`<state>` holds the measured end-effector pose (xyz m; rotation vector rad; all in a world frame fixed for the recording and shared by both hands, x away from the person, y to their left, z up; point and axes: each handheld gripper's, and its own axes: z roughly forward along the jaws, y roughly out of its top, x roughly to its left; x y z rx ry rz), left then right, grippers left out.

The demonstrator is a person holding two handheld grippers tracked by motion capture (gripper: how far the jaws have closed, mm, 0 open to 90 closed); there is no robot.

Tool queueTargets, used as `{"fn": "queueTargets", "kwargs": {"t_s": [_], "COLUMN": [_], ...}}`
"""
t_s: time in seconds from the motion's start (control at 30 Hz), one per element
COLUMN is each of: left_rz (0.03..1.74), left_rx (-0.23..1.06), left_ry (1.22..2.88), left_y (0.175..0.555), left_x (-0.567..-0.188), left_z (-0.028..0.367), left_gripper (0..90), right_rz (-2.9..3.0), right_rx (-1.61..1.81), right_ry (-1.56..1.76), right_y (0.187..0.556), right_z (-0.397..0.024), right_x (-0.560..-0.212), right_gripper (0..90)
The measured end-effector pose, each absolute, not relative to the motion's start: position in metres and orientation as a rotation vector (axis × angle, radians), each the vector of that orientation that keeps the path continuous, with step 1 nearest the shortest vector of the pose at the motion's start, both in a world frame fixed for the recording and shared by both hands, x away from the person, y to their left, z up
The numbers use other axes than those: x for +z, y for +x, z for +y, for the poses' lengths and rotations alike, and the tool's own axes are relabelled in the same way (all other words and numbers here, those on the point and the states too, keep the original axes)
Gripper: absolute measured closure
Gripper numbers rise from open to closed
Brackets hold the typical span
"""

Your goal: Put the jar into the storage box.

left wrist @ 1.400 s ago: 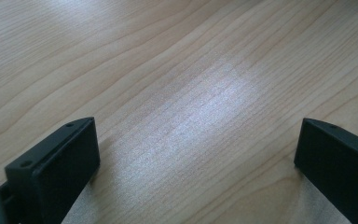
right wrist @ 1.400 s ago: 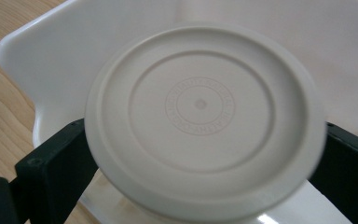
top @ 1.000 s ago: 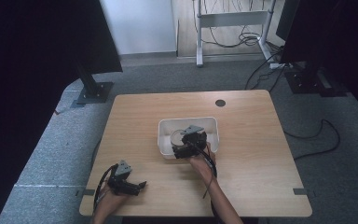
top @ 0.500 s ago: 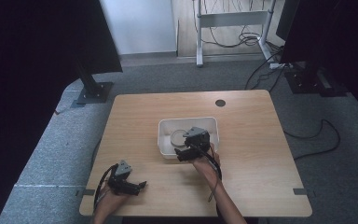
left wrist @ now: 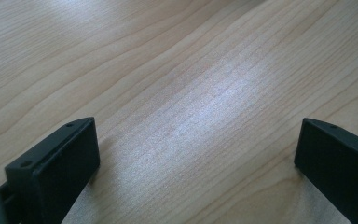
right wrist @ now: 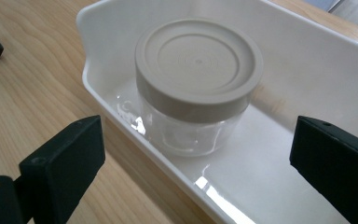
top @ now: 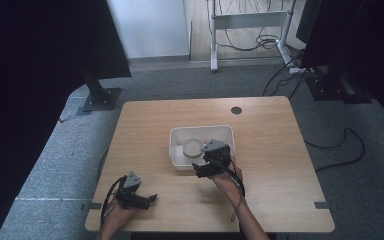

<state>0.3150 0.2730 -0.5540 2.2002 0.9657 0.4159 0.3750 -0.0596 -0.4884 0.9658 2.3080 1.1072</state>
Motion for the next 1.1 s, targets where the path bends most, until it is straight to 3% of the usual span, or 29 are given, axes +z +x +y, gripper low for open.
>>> {"fn": "queueTargets", "kwargs": {"t_s": [1.1], "left_rz": [0.966], "left_rx": [0.416], "left_ry": [2.202], "left_y": [0.315], "left_x": [-0.554], "left_z": [0.273], "left_gripper": [0.0], "right_rz": [2.286], "right_rx": [1.100], "right_ry": [0.958], "right_y": [0.340], "right_z": [-0.100], "right_x": [-0.489], "right_gripper": [3.1]}}
